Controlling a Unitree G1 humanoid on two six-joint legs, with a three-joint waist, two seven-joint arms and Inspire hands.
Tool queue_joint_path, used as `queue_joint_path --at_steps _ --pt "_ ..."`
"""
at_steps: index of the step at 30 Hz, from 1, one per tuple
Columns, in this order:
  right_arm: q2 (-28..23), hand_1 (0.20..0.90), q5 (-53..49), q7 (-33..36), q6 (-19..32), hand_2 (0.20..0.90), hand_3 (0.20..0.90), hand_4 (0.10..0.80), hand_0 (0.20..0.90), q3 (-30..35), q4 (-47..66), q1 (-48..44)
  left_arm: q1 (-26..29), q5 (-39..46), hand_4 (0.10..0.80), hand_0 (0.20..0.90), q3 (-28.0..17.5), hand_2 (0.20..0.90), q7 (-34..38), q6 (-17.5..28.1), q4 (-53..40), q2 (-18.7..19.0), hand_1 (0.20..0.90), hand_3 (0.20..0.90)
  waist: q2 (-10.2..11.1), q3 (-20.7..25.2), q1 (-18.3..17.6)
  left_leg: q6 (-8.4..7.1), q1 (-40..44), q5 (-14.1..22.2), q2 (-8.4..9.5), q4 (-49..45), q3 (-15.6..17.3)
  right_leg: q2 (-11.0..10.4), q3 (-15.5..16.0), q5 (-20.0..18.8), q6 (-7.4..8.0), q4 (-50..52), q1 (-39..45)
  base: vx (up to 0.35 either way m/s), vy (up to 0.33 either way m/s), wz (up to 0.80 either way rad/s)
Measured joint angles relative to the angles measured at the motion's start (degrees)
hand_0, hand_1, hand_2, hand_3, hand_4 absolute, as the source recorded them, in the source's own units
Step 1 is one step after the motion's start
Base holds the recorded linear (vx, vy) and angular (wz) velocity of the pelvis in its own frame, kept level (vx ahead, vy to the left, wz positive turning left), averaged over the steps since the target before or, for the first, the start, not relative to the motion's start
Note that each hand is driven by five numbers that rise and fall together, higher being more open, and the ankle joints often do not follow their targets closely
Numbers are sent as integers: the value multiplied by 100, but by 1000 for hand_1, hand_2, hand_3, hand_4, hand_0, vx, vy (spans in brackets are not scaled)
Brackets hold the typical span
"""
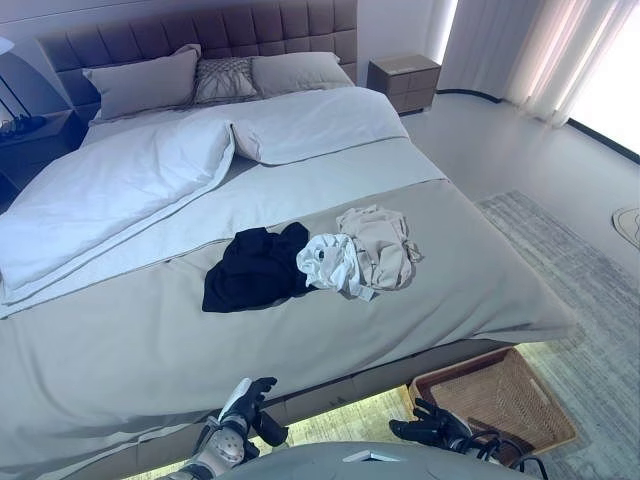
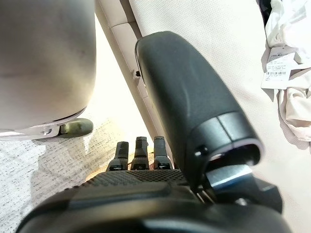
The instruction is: Pick up the clothes from the bed and place them into the basket
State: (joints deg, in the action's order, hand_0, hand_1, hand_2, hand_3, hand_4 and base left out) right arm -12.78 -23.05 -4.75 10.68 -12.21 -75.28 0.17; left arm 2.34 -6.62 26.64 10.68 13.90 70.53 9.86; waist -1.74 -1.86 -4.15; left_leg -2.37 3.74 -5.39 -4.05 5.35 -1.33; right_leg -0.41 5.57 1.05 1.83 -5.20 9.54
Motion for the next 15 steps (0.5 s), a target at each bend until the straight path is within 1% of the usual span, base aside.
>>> queue_joint_path --at_steps 6,15 --pt "27 900 199 308 133 900 900 800 900 -5 2 -3 -1 9 800 900 0 900 0 0 0 -1 900 900 -5 3 0 0 0 0 0 0 1 0 -1 0 0 0 -1 0 0 0" --pt "59 900 235 482 396 900 900 800 900 -29 7 -2 -2 39 800 900 -1 900 3 0 0 0 900 900 -20 4 0 3 -10 3 0 0 4 -1 -3 1 0 0 -13 0 0 0"
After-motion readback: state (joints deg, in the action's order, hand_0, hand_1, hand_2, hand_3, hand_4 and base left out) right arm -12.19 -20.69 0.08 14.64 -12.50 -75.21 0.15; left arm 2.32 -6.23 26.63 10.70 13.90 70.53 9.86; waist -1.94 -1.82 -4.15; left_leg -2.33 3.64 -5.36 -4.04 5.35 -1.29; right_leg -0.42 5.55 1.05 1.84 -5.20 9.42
